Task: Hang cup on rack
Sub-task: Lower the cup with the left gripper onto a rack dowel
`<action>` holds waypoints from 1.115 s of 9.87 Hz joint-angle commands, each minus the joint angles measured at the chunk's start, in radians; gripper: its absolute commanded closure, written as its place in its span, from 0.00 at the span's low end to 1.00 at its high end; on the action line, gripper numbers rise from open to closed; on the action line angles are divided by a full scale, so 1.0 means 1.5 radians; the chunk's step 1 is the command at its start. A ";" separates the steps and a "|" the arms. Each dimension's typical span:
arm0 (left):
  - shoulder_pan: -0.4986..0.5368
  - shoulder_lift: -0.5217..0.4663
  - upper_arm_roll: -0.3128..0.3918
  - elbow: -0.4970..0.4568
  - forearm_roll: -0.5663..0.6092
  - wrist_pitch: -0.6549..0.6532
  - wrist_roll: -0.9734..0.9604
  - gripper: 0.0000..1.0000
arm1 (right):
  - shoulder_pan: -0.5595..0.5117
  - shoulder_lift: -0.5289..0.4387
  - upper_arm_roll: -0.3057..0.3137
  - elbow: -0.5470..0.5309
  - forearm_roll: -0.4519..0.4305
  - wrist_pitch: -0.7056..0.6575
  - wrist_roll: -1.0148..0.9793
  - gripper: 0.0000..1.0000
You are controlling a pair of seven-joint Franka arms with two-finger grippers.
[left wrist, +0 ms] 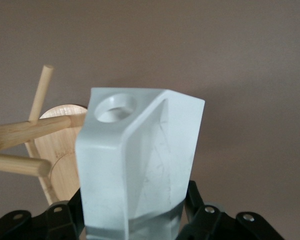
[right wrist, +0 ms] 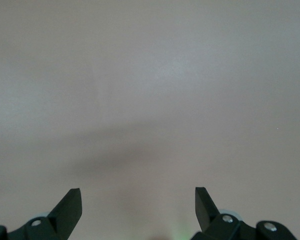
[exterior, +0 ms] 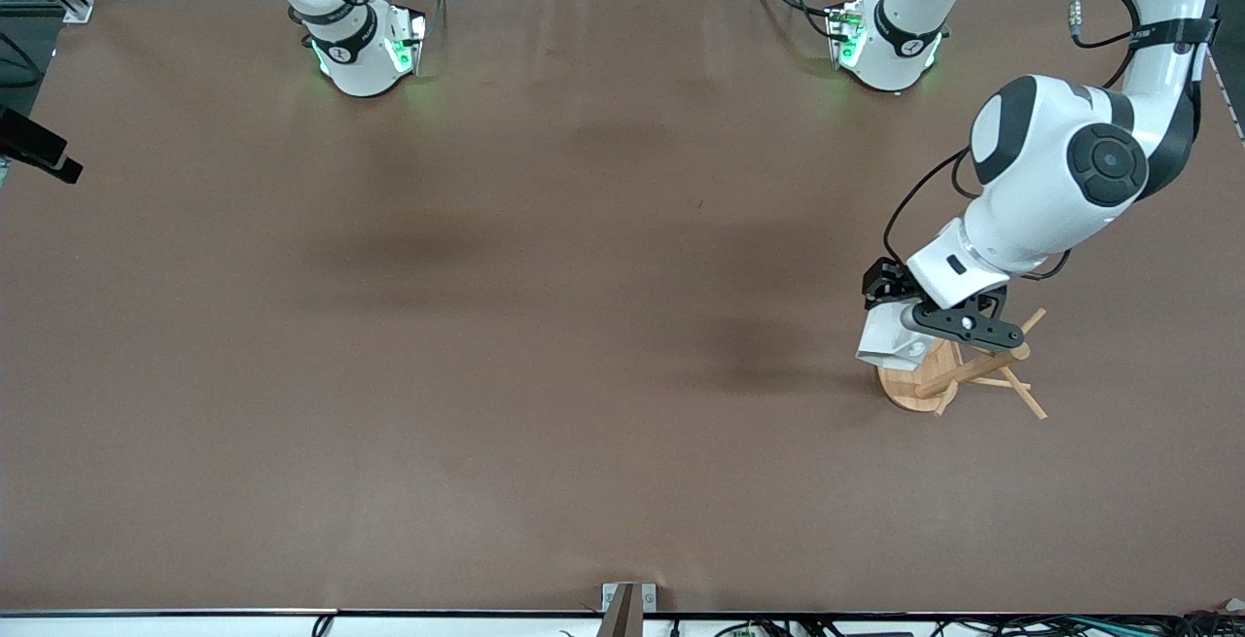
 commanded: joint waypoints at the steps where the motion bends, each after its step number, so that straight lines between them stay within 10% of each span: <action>1: -0.002 0.011 0.017 -0.017 -0.012 0.014 0.024 1.00 | -0.004 0.002 0.001 0.006 0.009 -0.002 -0.010 0.00; 11: 0.002 0.013 0.033 -0.018 -0.013 0.021 0.028 0.99 | -0.004 0.002 0.003 0.006 0.003 -0.010 -0.008 0.00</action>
